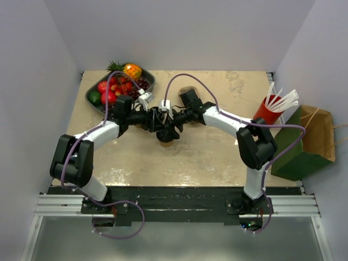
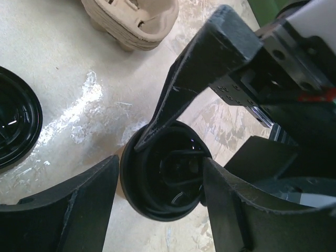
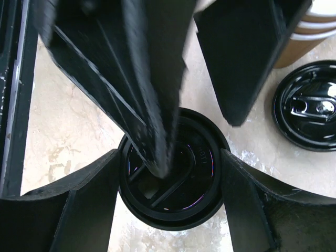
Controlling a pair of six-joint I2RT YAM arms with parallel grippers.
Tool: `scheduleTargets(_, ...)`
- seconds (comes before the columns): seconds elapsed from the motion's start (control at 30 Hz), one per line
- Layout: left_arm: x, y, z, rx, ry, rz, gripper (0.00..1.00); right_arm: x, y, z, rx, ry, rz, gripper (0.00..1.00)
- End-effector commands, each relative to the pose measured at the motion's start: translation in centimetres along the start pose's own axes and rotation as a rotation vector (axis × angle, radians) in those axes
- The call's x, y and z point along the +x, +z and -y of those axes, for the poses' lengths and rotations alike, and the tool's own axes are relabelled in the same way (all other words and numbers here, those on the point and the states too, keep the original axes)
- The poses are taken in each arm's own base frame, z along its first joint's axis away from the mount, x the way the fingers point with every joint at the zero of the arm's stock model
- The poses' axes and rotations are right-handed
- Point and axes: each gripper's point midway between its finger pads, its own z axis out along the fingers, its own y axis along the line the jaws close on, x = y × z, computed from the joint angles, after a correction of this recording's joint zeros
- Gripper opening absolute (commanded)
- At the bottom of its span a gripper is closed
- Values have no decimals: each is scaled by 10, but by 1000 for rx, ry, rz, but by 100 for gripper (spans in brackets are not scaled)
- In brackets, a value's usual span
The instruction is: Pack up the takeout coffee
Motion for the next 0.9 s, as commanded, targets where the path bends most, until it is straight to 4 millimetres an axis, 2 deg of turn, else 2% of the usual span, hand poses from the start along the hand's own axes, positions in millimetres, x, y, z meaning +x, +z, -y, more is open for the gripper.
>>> scheduleTargets(0.0, -14, 9, -1, -10, 41, 12, 69, -16, -4, -2, 9, -89, 53, 57)
scheduleTargets(0.23, 10, 17, -19, -87, 19, -56, 69, -14, -3, -2, 29, -77, 71, 58)
scheduleTargets(0.33, 21, 17, -35, -158, 2, -95, 68, -16, -5, -1, 40, -75, 78, 63)
scheduleTargets(0.43, 31, 16, -48, -215, 7, -135, 67, -23, -9, 0, 61, -77, 89, 73)
scheduleTargets(0.6, 43, 13, -60, -275, 1, -182, 66, -55, -28, -1, 118, -98, 160, 86)
scheduleTargets(0.87, 55, 14, -68, -308, -6, -210, 66, -79, -36, -9, 101, -46, 226, 89)
